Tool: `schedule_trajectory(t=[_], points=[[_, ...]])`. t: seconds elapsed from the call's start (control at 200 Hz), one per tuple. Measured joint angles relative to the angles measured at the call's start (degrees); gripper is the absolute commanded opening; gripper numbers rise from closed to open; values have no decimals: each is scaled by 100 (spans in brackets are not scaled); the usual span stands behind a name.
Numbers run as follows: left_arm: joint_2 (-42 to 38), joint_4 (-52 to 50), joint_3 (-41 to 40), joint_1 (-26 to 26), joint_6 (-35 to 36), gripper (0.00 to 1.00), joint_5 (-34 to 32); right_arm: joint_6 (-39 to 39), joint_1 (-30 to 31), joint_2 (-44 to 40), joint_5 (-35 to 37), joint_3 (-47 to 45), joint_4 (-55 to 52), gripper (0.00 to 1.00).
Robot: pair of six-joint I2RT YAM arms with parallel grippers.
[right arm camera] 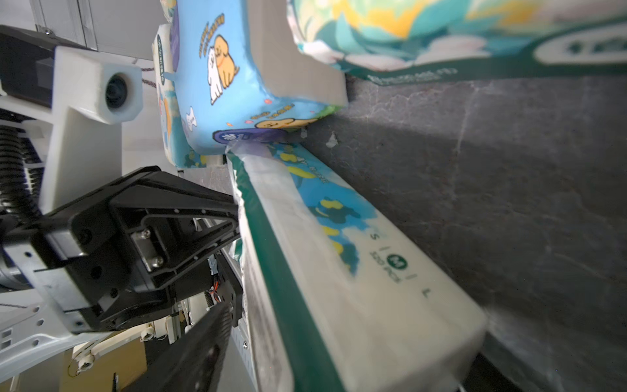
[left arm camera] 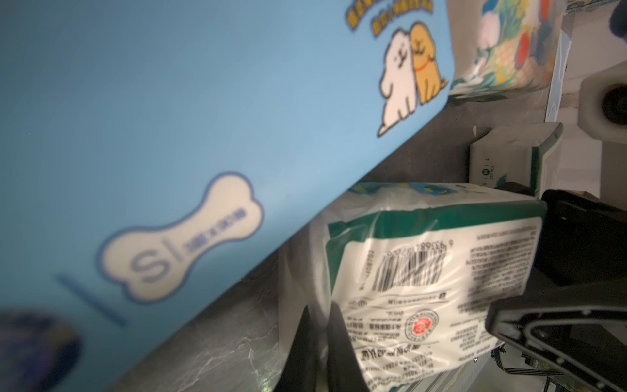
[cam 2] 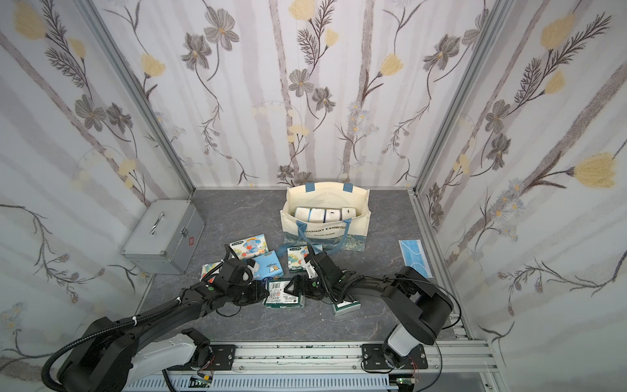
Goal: Put tissues into the canvas bag
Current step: Pick up the pack of facial tissues from the center of the board.
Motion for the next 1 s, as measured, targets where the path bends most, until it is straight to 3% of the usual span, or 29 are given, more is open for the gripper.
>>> schedule_trajectory(t=[0.105,0.175,0.275,0.315,0.445,0.54,0.59,0.789,1.004], points=[[-4,13,-17,4,-61,10,0,22,-2,-4,-4,66,0,69],[-4,4,-17,4,-61,12,-2,17,-2,-11,-4,96,-4,58],[-22,-22,-13,4,-61,22,-39,15,-2,-13,-9,107,0,54],[-37,-52,-9,4,-79,30,-68,13,-2,-15,-9,107,2,51],[-297,-304,11,4,-109,74,-105,9,-11,-85,-35,116,-31,49],[-728,-431,118,0,-262,85,-59,-118,-50,-260,-52,240,-236,49],[-992,-483,232,0,-256,99,-33,-256,-116,-442,-94,369,-483,48],[-1493,-599,883,28,-413,100,59,-988,-728,-1556,55,1200,-1989,45],[-796,-741,1930,96,-363,98,195,-1823,-1749,-2479,170,2538,-3602,44]])
